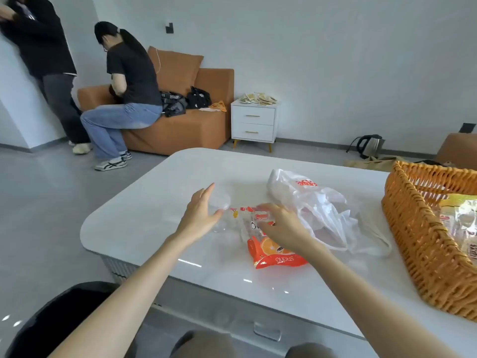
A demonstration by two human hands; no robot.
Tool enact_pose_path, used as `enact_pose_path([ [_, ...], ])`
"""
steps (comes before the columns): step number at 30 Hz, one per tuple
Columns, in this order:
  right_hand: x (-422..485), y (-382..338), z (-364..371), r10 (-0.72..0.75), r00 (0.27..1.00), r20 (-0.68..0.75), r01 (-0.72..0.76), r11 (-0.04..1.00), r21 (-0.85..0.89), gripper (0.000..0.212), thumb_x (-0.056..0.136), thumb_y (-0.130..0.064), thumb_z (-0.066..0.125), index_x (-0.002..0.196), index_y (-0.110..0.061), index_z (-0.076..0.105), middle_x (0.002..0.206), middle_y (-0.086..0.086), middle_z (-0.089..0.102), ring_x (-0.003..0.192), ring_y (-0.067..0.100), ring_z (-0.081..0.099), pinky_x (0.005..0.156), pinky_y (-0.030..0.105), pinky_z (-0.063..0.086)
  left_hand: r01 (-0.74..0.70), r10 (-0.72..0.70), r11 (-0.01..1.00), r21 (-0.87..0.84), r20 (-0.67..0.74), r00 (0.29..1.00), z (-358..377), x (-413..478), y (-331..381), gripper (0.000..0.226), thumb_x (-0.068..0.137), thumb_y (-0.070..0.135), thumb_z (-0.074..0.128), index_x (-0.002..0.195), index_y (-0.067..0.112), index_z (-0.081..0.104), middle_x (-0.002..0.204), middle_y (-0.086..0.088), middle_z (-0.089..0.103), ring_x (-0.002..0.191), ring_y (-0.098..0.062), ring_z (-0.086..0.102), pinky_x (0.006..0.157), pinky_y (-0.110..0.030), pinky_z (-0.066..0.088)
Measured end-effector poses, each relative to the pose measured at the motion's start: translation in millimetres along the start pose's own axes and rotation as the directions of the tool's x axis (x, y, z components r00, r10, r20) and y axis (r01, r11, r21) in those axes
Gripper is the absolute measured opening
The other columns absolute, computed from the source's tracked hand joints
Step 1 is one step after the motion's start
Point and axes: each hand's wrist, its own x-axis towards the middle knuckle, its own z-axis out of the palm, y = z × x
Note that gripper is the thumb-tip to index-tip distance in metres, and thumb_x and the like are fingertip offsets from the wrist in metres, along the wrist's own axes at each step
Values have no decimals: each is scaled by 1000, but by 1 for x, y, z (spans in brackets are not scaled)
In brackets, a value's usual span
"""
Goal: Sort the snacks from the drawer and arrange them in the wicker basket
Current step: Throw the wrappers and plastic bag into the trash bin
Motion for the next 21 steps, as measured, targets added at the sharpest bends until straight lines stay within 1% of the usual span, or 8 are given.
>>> enact_pose_path([
  [4, 9, 7, 34, 158, 974, 159, -125, 972, -200, 67, 87, -35, 59, 148, -26, 31, 155, 2, 26, 141, 31, 23, 112, 47, 29, 96, -95, 995, -29, 49, 994, 17, -3, -19, 90, 83, 28, 69, 152, 30, 11, 156, -7, 17, 145, -20, 16, 113, -36, 24],
  [7, 17, 22, 55, 256, 955, 153, -196, 925, -326, 91, 84, -46, 62, 154, -28, 6, 160, 14, 3, 147, 37, 4, 115, 53, 16, 157, -153, 981, -116, 43, 987, 36, 4, -35, 104, 78, 29, 76, 152, 32, 3, 158, -8, 12, 145, -21, 15, 112, -36, 24],
  [8, 20, 27, 61, 294, 944, 151, -224, 904, -363, 97, 83, -50, 62, 154, -29, -2, 160, 18, -1, 146, 40, 1, 115, 53, 15, 162, -158, 978, -133, 37, 987, 40, 6, -38, 108, 76, 29, 78, 152, 32, 1, 158, -7, 12, 144, -22, 17, 111, -35, 24],
  [10, 23, 34, 71, 344, 929, 137, -254, 861, -441, 100, 84, -59, 57, 153, -29, -10, 157, 24, 8, 144, 43, 11, 112, 52, 22, 174, -173, 963, -208, 19, 985, 51, 11, -46, 114, 72, 27, 82, 152, 32, -1, 158, -3, 17, 142, -21, 22, 109, -33, 27],
  [12, 26, 41, 78, 314, 946, 75, -238, 835, -496, 85, 90, -57, 46, 154, -29, -4, 149, 23, 29, 137, 39, 31, 106, 47, 33, 171, -183, 941, -293, -13, 983, 60, 15, -50, 116, 70, 23, 84, 152, 31, 1, 157, 3, 21, 142, -18, 25, 108, -30, 30],
  [14, 30, 42, 79, 232, 973, 12, -193, 839, -508, 70, 96, -41, 41, 154, -33, 2, 134, 17, 49, 122, 35, 48, 89, 40, 44, 157, -183, 929, -335, -45, 982, 67, 20, -51, 113, 70, 20, 84, 151, 30, 6, 156, 7, 23, 141, -15, 28, 105, -25, 31],
  [17, 31, 40, 80, 151, 987, -51, -154, 819, -553, 68, 94, -13, 42, 153, -31, 13, 106, 11, 63, 101, 32, 61, 68, 33, 42, 132, -179, 916, -380, -92, 980, 74, 23, -50, 102, 71, 20, 83, 149, 31, 17, 152, 9, 30, 135, -15, 37, 101, -23, 34],
  [21, 29, 33, 69, 115, 987, -115, -160, 825, -541, 58, 91, -6, 42, 144, -30, 39, 109, 13, 65, 104, 35, 59, 76, 35, 43, 96, -170, 903, -420, -143, 975, 68, 17, -48, 98, 70, 23, 84, 145, 33, 22, 147, 9, 37, 130, -18, 44, 106, -35, 39],
])
